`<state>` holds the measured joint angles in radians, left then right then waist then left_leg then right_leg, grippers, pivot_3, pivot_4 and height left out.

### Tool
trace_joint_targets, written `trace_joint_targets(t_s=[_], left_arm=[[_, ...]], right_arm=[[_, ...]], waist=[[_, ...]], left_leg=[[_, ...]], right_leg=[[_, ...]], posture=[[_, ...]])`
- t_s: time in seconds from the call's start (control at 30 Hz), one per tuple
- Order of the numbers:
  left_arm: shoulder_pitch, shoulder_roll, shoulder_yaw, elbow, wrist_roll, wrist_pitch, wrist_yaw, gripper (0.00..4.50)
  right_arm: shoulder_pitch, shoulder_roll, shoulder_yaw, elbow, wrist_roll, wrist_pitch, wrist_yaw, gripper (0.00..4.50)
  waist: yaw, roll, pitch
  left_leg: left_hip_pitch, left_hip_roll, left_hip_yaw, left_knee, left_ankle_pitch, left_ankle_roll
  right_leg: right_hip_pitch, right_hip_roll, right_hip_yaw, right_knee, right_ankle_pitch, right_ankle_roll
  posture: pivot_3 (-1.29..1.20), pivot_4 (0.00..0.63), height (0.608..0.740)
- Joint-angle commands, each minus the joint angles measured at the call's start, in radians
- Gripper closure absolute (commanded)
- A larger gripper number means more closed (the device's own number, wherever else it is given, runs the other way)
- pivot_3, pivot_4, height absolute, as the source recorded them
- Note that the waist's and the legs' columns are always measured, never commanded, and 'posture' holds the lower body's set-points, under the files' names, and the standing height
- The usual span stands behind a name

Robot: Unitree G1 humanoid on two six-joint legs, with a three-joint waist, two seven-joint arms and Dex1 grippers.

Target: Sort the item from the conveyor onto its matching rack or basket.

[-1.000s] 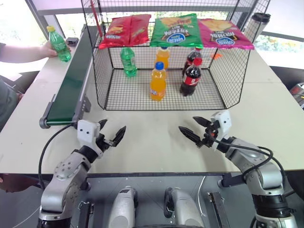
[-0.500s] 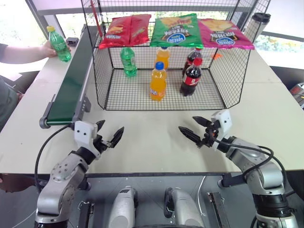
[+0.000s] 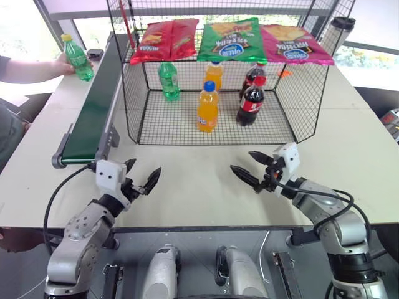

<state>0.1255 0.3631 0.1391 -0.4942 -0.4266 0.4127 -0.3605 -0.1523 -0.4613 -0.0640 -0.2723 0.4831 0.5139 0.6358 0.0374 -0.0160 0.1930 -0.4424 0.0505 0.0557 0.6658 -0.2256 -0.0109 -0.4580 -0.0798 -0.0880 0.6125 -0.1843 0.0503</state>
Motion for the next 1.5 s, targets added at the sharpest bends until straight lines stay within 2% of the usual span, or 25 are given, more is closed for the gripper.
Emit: trace_joint_targets(t_s=[0.03,1.13,1.2,1.3,1.43,1.5], left_arm=[[0.0,-0.003,0.009,-0.052,-0.001,-0.014,0.005,0.11],[-0.017,0.0,0.006,-0.086,0.002,0.005,0.031,0.11],[-0.029,0.006,0.021,-0.099,-0.001,0.007,0.039,0.11],[-0.092,-0.009,0.095,-0.114,0.058,-0.03,0.148,0.11],[-0.121,0.033,0.203,-0.181,0.078,0.015,0.207,0.11],[-0.152,0.083,0.26,-0.153,0.108,0.052,0.235,0.11]], right_arm=[[-0.017,-0.002,-0.007,-0.013,-0.003,-0.024,0.007,0.0],[-0.047,-0.003,-0.008,0.023,-0.025,-0.042,0.012,0.0],[-0.056,-0.017,-0.02,0.018,-0.017,-0.031,0.019,0.0],[-0.074,-0.057,-0.03,-0.013,0.01,0.007,0.054,0.0],[-0.144,-0.116,-0.03,-0.103,0.104,0.102,0.107,0.0],[-0.197,-0.124,-0.016,-0.134,0.144,0.142,0.116,0.0]], waist=[[0.0,0.0,0.0],[0.0,0.0,0.0],[0.0,0.0,0.0],[0.002,0.0,0.0],[-0.006,0.001,0.0],[-0.007,0.001,0.0]], left_leg=[[0.0,0.0,0.0,0.0,0.0,0.0],[0.0,0.0,0.0,0.0,0.0,0.0],[0.0,0.0,0.0,0.0,0.0,0.0],[0.0,0.0,0.0,0.0,0.0,0.0],[0.0,0.0,0.0,0.0,0.001,0.002],[0.0,0.0,0.0,-0.001,0.001,0.002]], right_leg=[[0.0,0.0,0.0,0.0,0.0,0.0],[0.0,0.0,0.0,0.0,0.0,0.0],[0.0,0.0,0.0,0.0,0.0,0.0],[0.0,0.0,0.0,0.0,0.0,0.0],[0.0,0.0,0.0,0.0,0.0,0.0],[-0.001,0.0,0.0,0.0,0.0,0.0]], posture=[[0.0,0.15,0.74],[0.0,0.15,0.74],[0.0,0.15,0.74],[0.0,0.15,0.74],[0.0,0.15,0.74],[0.0,0.15,0.74]])
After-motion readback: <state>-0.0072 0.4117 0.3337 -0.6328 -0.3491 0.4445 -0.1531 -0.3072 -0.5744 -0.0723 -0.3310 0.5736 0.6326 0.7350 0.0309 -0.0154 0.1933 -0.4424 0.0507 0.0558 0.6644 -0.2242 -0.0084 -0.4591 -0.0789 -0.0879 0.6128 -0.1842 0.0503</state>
